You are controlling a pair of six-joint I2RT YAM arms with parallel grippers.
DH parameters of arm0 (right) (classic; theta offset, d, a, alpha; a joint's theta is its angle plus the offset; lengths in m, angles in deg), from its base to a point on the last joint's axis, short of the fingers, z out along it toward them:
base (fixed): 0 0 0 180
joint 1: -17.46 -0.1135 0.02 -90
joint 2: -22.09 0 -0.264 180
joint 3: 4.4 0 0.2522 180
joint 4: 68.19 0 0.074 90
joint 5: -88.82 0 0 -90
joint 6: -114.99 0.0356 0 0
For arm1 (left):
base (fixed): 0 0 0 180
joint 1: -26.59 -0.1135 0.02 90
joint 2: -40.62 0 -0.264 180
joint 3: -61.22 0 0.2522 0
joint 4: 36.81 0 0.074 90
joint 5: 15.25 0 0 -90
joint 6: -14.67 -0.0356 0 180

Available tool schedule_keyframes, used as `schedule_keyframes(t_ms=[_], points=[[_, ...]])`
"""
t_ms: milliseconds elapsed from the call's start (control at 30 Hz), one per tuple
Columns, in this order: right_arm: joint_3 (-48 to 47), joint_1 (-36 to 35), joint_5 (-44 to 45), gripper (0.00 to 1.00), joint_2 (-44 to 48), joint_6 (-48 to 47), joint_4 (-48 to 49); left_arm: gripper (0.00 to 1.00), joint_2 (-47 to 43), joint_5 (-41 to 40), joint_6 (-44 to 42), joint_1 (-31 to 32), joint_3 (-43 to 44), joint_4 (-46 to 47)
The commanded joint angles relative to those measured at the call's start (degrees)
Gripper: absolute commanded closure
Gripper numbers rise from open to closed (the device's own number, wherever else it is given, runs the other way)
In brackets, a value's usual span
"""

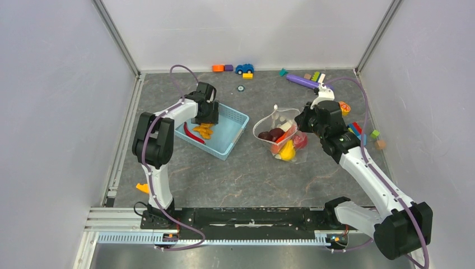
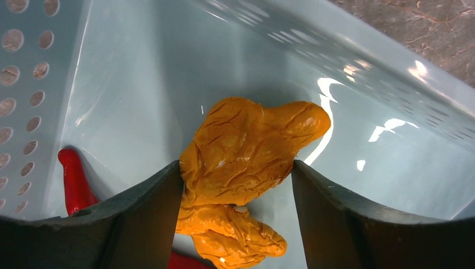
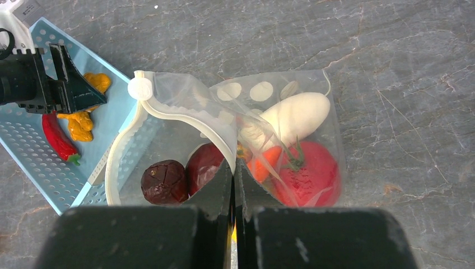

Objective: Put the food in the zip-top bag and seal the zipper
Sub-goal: Pick up the fake vegetable from the bin.

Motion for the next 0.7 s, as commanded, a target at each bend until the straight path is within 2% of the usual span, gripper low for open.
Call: schedule_keyframes(t_ms=[0, 167, 367, 667], points=[[-1.52, 0.0, 1.31, 0.98, 0.9, -0.27, 2.03, 0.28, 1.25, -1.12, -1.7, 0.43, 3.0, -1.75], [-1.6, -0.07, 1.1, 0.98, 0.76, -0.27, 2.06, 0.41, -0.2, -2.32, -1.13, 0.68, 3.09, -2.37], [-1.44, 0.01, 0.91, 0.98, 1.18, -0.35, 2.11, 0.51, -4.34, -3.31, 0.79, 0.72, 3.45, -3.02], [-1.08, 0.08, 0.94, 0.98, 2.06, -0.77, 1.98, 0.55, -11.83, -1.46, 3.17, 0.69, 2.74, -2.84]])
